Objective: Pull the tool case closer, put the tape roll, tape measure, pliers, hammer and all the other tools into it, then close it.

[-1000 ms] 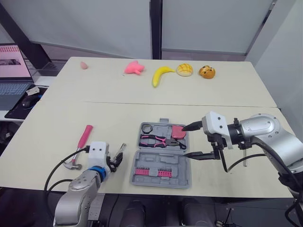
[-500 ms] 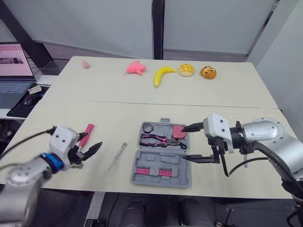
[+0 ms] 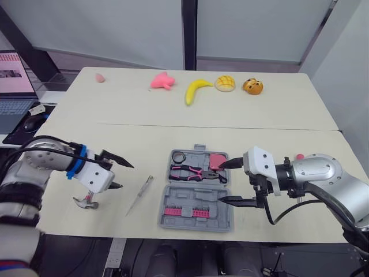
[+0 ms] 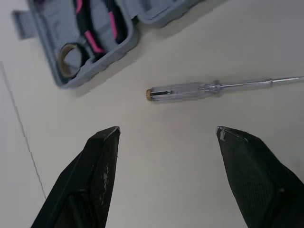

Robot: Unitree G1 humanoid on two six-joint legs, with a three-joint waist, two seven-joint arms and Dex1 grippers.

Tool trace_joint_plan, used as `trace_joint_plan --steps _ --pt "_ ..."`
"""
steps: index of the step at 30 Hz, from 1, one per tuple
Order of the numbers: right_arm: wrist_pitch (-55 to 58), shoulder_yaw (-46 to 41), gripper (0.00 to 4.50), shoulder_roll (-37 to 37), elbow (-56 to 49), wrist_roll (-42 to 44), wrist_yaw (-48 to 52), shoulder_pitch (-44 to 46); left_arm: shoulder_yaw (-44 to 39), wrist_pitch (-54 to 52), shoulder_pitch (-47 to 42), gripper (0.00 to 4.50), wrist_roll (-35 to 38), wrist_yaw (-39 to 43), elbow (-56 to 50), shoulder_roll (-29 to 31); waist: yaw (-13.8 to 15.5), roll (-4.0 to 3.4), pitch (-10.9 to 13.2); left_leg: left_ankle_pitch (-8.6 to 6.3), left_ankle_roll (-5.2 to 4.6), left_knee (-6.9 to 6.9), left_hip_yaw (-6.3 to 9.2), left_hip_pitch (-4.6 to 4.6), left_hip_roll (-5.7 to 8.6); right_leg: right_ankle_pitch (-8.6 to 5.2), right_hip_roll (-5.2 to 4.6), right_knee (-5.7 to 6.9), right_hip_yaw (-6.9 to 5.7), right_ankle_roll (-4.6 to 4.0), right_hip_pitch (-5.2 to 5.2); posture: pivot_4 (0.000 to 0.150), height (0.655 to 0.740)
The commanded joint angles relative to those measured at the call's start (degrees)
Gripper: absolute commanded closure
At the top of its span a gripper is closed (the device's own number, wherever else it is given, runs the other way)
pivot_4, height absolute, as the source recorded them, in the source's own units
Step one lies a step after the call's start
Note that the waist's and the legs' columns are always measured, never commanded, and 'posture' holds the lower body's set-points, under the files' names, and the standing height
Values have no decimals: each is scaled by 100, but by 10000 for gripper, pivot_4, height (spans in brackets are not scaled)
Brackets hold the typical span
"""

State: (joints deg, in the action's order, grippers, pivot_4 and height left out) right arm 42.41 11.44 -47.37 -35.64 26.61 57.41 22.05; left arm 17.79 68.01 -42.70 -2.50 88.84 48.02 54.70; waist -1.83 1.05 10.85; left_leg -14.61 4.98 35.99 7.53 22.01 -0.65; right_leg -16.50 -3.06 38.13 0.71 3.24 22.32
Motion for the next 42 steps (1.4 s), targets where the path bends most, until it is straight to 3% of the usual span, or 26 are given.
trace_joint_plan --steps 1,9,19,22,30,35,42 --pt "22 -37 0 -17 -164 100 4 83 514 851 -567 11585 -337 174 747 -97 -10 1 0 0 0 1 0 0 0 0 0 2 1 0 0 1500 7369" --pt "255 -66 0 -45 -310 240 -65 138 1614 1979 -1812 11585 -2089 -710 1992 -861 -21 3 1 1 -1 8 -1 -1 0 4 0 4 3 10 -4 1500 7369" --pt "569 -171 0 -172 -569 479 -221 76 2627 1818 -2327 11585 -5113 -3893 1896 -1333 -21 5 1 1 -1 8 1 -1 1 6 0 5 2 12 -4 1500 7369" --pt "636 -191 0 -196 -608 539 -267 93 3130 1639 -2414 17719 -6047 -5135 1789 -1349 -14 6 1 1 0 9 1 -1 1 6 0 7 2 13 -4 1500 7369" --pt "753 -260 0 -254 -650 653 -310 148 4537 1307 -2523 42836 -7836 -8198 1649 -1513 40 -33 -23 4 -3 12 -1 -26 11 -3 -10 7 8 57 -33 1500 7369" --pt "751 -267 0 -288 -640 693 -308 164 5072 1478 -2712 43928 -8301 -9332 1591 -1533 38 -36 -25 6 -4 13 -9 -60 13 3 -11 3 17 73 -69 1500 7369" --pt "702 -192 0 -250 -608 673 -291 168 5416 1943 -3086 43928 -8511 -10112 1386 -1244 29 -19 -19 7 -3 16 -10 -36 12 6 -11 0 18 75 -46 1500 7369"
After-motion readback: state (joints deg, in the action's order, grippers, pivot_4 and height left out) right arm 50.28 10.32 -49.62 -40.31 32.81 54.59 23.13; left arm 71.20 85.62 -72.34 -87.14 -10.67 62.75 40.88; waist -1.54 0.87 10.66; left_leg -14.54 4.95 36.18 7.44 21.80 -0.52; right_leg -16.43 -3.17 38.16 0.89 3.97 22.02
